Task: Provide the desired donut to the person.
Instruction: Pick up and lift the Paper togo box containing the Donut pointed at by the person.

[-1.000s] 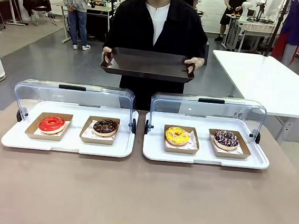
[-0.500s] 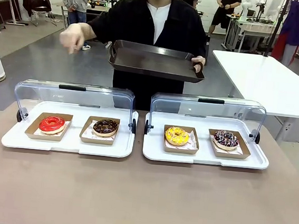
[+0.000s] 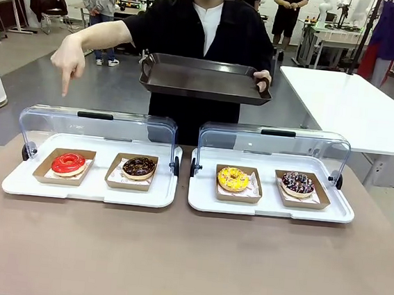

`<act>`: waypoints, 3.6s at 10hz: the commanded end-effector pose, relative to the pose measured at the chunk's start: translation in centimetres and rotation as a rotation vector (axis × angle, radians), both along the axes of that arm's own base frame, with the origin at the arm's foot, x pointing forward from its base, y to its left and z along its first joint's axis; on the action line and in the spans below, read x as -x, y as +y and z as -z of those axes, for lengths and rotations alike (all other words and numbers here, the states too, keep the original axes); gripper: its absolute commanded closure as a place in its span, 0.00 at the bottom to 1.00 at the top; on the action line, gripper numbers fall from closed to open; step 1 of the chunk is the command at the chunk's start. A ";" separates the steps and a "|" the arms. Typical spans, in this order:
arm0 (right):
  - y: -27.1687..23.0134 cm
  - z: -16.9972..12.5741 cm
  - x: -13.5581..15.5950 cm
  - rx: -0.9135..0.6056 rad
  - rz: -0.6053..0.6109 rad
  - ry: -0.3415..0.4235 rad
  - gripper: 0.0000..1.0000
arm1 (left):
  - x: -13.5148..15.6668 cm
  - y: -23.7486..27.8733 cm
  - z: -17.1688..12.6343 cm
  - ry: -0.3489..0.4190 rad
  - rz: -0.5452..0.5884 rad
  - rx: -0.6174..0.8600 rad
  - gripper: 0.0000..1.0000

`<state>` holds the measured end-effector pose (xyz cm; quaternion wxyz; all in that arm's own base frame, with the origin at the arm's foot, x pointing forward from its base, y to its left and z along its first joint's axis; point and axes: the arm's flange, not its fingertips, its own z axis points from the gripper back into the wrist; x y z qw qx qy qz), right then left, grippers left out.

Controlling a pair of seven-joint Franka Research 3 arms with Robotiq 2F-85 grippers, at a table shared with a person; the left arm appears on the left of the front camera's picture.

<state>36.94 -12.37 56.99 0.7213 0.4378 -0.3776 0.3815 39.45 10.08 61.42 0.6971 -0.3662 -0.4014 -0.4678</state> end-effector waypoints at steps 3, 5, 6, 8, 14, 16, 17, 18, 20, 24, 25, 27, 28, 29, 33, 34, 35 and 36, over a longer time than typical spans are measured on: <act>0.1 0.0 -0.1 -0.014 -0.007 -0.006 0.00 | 0.0 0.1 -0.3 -0.004 0.007 0.005 0.00; 0.1 0.0 -0.1 -0.014 -0.007 -0.006 0.00 | 0.0 0.1 -0.3 -0.004 0.007 0.005 0.00; 0.1 0.0 -0.1 -0.014 -0.007 -0.006 0.00 | 0.0 0.1 -0.3 -0.004 0.007 0.005 0.00; 0.1 0.0 -0.1 -0.014 -0.007 -0.006 0.00 | 0.0 0.1 -0.3 -0.004 0.007 0.005 0.00; 0.1 0.0 -0.1 -0.014 -0.007 -0.006 0.00 | 0.0 0.1 -0.3 -0.004 0.007 0.005 0.00; 0.1 0.0 -0.1 -0.014 -0.007 -0.006 0.00 | 0.0 0.1 -0.3 -0.004 0.007 0.005 0.00; 0.1 0.0 -0.1 -0.014 -0.007 -0.006 0.00 | 0.0 0.1 -0.3 -0.004 0.007 0.005 0.00; 0.1 0.0 -0.1 -0.014 -0.007 -0.006 0.00 | 0.0 0.1 -0.3 -0.004 0.007 0.005 0.00; 0.1 0.0 -0.1 -0.014 -0.007 -0.006 0.00 | 0.0 0.1 -0.3 -0.004 0.007 0.005 0.00; 0.1 0.0 -0.1 -0.014 -0.007 -0.006 0.00 | -0.4 -0.7 -0.1 -0.008 0.033 -0.011 0.00; 0.1 0.0 -0.1 -0.014 -0.007 -0.006 0.00 | -0.9 -1.5 -0.4 -0.014 0.048 -0.051 0.00; 0.1 0.0 -0.1 -0.014 -0.007 -0.006 0.00 | -0.9 -3.9 -1.0 -0.032 0.087 -0.166 0.00; 0.1 0.0 -0.1 -0.014 -0.007 -0.006 0.00 | -0.4 -5.2 -1.6 -0.050 0.137 -0.251 0.00; 0.1 0.0 -0.1 -0.014 -0.007 -0.006 0.00 | 0.1 -6.4 -2.0 -0.059 0.170 -0.355 0.00; 0.1 0.0 -0.1 -0.014 -0.007 -0.006 0.00 | 0.0 -10.7 -1.4 -0.008 0.245 -0.692 0.00; 0.1 0.0 -0.1 -0.014 -0.007 -0.006 0.00 | 0.0 -11.6 -0.7 -0.002 0.263 -0.769 0.00; 0.1 0.0 -0.1 -0.014 -0.007 -0.006 0.00 | -0.1 -12.6 0.2 -0.024 0.256 -0.833 0.00; 0.1 0.0 -0.1 -0.014 -0.007 -0.006 0.00 | -0.7 -13.6 1.8 -0.057 0.231 -0.883 0.00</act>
